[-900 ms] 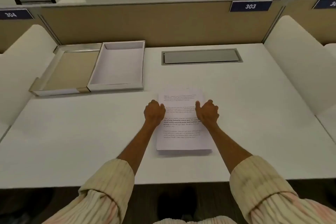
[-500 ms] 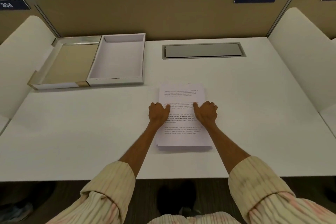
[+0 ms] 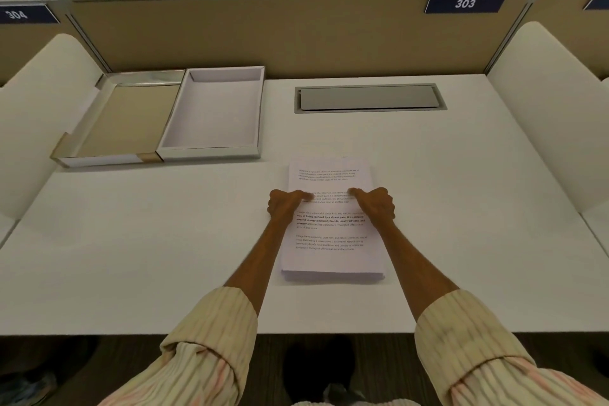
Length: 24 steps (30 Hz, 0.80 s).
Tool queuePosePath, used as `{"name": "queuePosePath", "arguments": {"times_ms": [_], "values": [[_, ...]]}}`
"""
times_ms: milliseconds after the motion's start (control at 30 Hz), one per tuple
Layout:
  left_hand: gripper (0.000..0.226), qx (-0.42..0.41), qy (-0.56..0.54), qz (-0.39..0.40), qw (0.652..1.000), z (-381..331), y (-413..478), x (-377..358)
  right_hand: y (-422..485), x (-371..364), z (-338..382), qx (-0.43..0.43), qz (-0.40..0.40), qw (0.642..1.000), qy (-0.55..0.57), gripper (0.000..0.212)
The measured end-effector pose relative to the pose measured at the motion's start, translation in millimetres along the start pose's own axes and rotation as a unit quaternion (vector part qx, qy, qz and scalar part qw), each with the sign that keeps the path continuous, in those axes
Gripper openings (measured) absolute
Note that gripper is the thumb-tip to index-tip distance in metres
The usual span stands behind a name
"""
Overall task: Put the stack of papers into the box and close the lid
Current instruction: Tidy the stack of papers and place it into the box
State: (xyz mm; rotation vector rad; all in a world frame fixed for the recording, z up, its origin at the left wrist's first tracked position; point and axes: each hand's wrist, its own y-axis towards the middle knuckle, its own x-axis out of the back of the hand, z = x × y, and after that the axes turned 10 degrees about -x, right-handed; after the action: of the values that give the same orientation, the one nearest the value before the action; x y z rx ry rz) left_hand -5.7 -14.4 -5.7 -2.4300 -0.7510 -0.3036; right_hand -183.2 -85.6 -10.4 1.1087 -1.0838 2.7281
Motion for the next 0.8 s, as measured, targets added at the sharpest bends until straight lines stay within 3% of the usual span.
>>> {"name": "queuePosePath", "arguments": {"times_ms": [300,600,800], "values": [[0.070,0.019,0.083,-0.015,0.996,-8.8,8.2,-11.5,9.5,2.9,4.4,-0.021,0.043,0.998,0.028,0.066],[0.063,0.035,-0.131,0.075,0.988,1.7,15.3,10.4,5.0,-5.8,13.8,-0.008,0.045,0.996,0.073,0.071],[0.058,0.024,-0.211,0.094,0.973,10.1,12.9,22.3,16.8,-10.2,8.4,-0.007,0.041,0.999,0.000,0.079]]}}
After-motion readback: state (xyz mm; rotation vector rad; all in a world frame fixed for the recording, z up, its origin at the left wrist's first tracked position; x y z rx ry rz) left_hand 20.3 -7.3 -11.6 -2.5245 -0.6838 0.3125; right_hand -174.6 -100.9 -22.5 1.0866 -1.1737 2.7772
